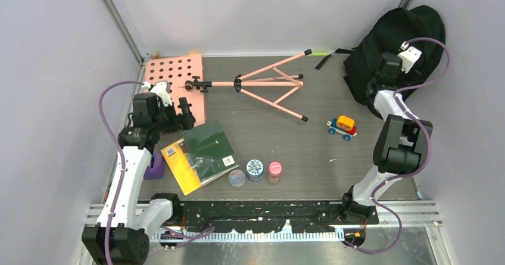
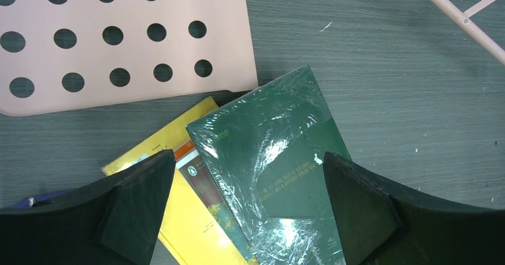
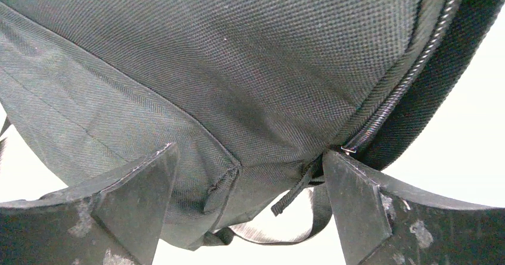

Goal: Pack the student bag
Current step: Pick up the student bag at the corner of the board.

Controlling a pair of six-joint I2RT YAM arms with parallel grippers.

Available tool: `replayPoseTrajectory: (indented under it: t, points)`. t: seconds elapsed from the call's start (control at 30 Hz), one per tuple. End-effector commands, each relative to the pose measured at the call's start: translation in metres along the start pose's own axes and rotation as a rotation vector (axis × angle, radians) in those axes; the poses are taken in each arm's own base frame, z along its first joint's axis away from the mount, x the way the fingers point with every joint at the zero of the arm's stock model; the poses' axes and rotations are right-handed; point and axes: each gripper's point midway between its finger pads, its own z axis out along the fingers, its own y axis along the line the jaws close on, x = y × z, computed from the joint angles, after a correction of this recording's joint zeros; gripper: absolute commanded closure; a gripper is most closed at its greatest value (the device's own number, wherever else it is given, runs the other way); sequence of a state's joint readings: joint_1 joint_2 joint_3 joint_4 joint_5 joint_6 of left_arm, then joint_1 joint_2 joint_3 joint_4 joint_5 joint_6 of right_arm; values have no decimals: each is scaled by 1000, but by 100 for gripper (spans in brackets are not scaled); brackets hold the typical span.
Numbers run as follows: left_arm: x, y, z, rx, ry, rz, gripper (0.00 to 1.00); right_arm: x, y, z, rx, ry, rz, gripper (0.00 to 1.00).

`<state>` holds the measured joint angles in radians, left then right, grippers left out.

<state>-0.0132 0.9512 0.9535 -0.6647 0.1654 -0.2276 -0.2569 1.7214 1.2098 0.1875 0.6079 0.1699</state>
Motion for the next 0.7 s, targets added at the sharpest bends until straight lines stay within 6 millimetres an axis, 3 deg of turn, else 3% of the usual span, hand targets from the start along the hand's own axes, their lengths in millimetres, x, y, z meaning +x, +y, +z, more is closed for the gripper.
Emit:
replayPoseTrajectory:
  t: [0.0, 0.13, 0.27, 0.33, 0.43, 0.5, 0.6, 0.67]
  points:
    - [-16, -9, -8, 35, -38, 24, 2, -49, -39, 1, 107, -113, 44, 3]
    - [-15, -9, -7, 34, -35, 24, 2, -65, -15, 2, -61, -130, 49, 5]
    - [-15, -9, -7, 34, -34, 25, 2, -62, 6, 12, -142, -75, 8, 20]
    - [-15, -8, -7, 30, -38, 27, 2, -64, 12, 14, -166, -65, 3, 32]
    - [-15, -6, -7, 21, -40, 28, 2, -71, 16, 12, -182, -65, 25, 65]
    - [-15, -6, -7, 19, -41, 29, 2, -84, 16, 5, -191, -88, 49, 76]
    - [-15, -6, -7, 19, -41, 29, 2, -116, 13, -15, -218, -148, 92, 96]
    - [-15, -6, -7, 20, -42, 28, 2, -141, 9, -32, -227, -199, 124, 99]
